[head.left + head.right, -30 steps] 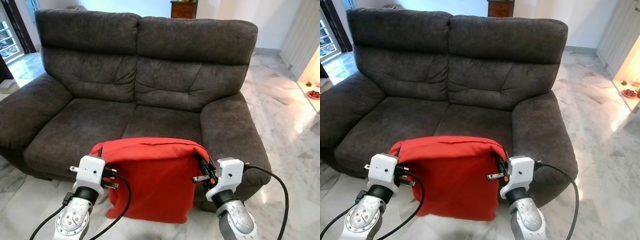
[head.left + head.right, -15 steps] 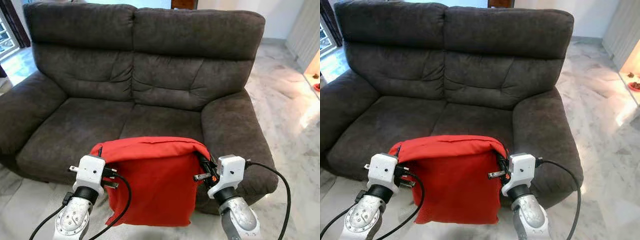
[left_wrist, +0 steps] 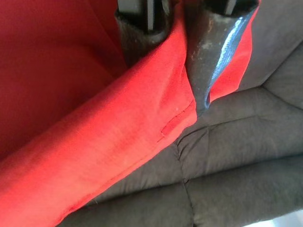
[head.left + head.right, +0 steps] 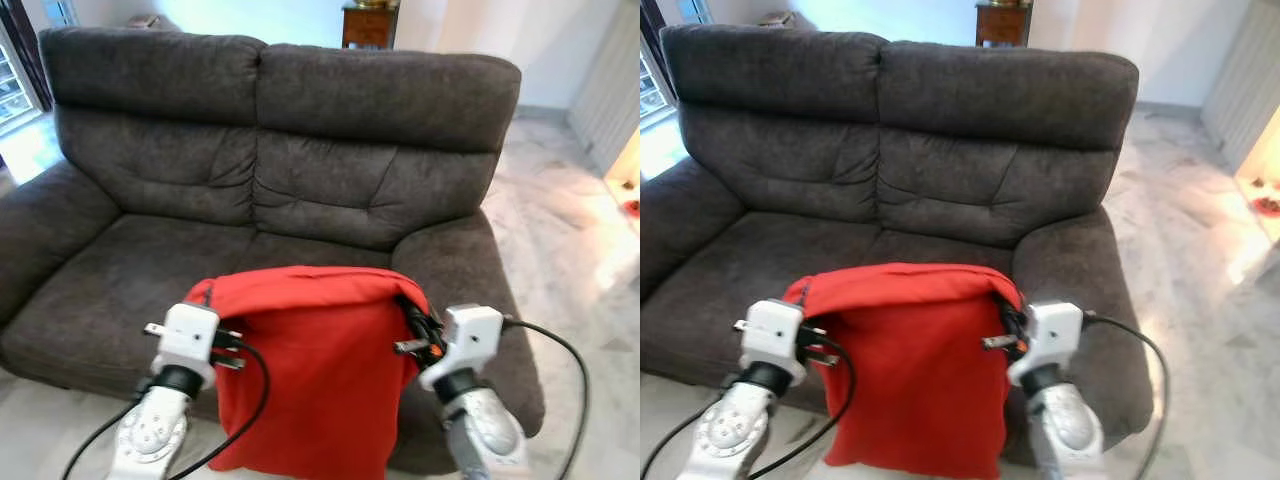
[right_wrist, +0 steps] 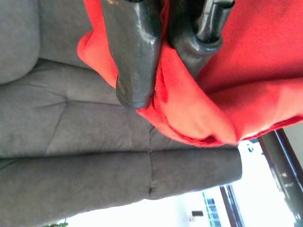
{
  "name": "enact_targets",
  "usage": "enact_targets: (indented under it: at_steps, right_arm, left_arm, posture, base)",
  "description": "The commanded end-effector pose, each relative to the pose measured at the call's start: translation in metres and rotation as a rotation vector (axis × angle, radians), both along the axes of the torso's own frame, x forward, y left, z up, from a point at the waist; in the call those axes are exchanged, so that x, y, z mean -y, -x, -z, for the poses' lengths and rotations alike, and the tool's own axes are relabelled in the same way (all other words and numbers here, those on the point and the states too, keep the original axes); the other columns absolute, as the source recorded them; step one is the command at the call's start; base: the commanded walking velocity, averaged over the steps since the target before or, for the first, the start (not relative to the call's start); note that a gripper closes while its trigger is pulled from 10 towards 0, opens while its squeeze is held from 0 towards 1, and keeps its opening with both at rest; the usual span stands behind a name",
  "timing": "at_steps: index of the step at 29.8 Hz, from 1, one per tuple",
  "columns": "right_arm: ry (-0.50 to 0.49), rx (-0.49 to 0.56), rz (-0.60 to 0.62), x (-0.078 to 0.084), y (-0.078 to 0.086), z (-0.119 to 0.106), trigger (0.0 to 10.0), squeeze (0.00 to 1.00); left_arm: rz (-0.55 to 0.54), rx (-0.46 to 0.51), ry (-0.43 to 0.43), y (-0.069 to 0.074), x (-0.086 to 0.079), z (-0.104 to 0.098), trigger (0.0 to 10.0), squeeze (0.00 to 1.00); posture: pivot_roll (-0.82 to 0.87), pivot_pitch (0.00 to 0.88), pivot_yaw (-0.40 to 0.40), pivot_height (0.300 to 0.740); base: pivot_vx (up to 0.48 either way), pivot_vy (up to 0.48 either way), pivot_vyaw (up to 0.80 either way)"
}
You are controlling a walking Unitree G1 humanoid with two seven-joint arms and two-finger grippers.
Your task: Move the pillow to the sofa from floor
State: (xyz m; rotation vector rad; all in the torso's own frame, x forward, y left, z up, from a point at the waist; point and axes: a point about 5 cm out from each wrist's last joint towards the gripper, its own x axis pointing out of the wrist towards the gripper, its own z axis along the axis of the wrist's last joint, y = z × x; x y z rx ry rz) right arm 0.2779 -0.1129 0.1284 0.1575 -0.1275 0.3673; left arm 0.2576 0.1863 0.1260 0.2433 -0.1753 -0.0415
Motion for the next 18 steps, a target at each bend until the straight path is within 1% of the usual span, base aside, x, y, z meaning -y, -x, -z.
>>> enact_targets:
  at_steps: [1, 4, 6, 7, 9, 10, 15, 17, 18]
  right_arm:
    - [-0.018, 0.084, 0.041, 0.011, -0.001, -0.018, 10.0, 0.00]
    - [-0.020, 0.091, 0.039, 0.010, 0.000, -0.020, 10.0, 0.00]
    - [-0.033, 0.114, 0.034, 0.008, -0.002, -0.028, 10.0, 0.00]
    - [-0.052, 0.147, 0.018, 0.004, -0.002, -0.038, 10.0, 0.00]
    - [-0.058, 0.172, 0.005, 0.001, -0.003, -0.046, 10.0, 0.00]
    - [-0.066, 0.204, -0.011, -0.002, -0.003, -0.057, 10.0, 0.00]
    - [-0.075, 0.272, -0.057, -0.011, -0.004, -0.076, 10.0, 0.00]
    - [-0.065, 0.300, -0.080, -0.015, -0.003, -0.083, 10.0, 0.00]
    - [-0.059, 0.308, -0.086, -0.016, -0.004, -0.086, 10.0, 0.00]
  left_arm:
    - [-0.014, 0.098, 0.003, -0.002, 0.000, -0.019, 10.0, 0.00]
    - [-0.017, 0.104, 0.000, -0.002, -0.001, -0.020, 10.0, 0.00]
    - [-0.026, 0.120, -0.003, -0.004, -0.003, -0.025, 10.0, 0.00]
    - [-0.030, 0.142, -0.012, -0.006, -0.005, -0.031, 10.0, 0.00]
    - [-0.035, 0.163, -0.017, -0.007, -0.007, -0.038, 10.0, 0.00]
    - [-0.044, 0.197, -0.025, -0.010, -0.011, -0.048, 10.0, 0.00]
    - [-0.068, 0.264, -0.040, -0.016, -0.020, -0.069, 10.0, 0.00]
    - [-0.080, 0.295, -0.044, -0.018, -0.024, -0.080, 10.0, 0.00]
    - [-0.087, 0.318, -0.044, -0.020, -0.027, -0.089, 10.0, 0.00]
  posture:
    - [0.02, 0.077, 0.011, 0.740]
    - [0.02, 0.077, 0.011, 0.740]
    - [0.02, 0.077, 0.012, 0.740]
    - [0.02, 0.077, 0.012, 0.740]
    - [0.02, 0.077, 0.011, 0.740]
    - [0.02, 0.077, 0.011, 0.740]
    - [0.03, 0.076, 0.010, 0.740]
    - [0.03, 0.076, 0.010, 0.740]
    - [0.03, 0.075, 0.009, 0.740]
  base:
    - [0.307, 0.000, 0.00]
    - [0.307, 0.000, 0.00]
    - [0.307, 0.000, 0.00]
    - [0.307, 0.000, 0.00]
    - [0.307, 0.000, 0.00]
    - [0.307, 0.000, 0.00]
    - [0.307, 0.000, 0.00]
    - [0.311, 0.000, 0.00]
    - [0.307, 0.000, 0.00]
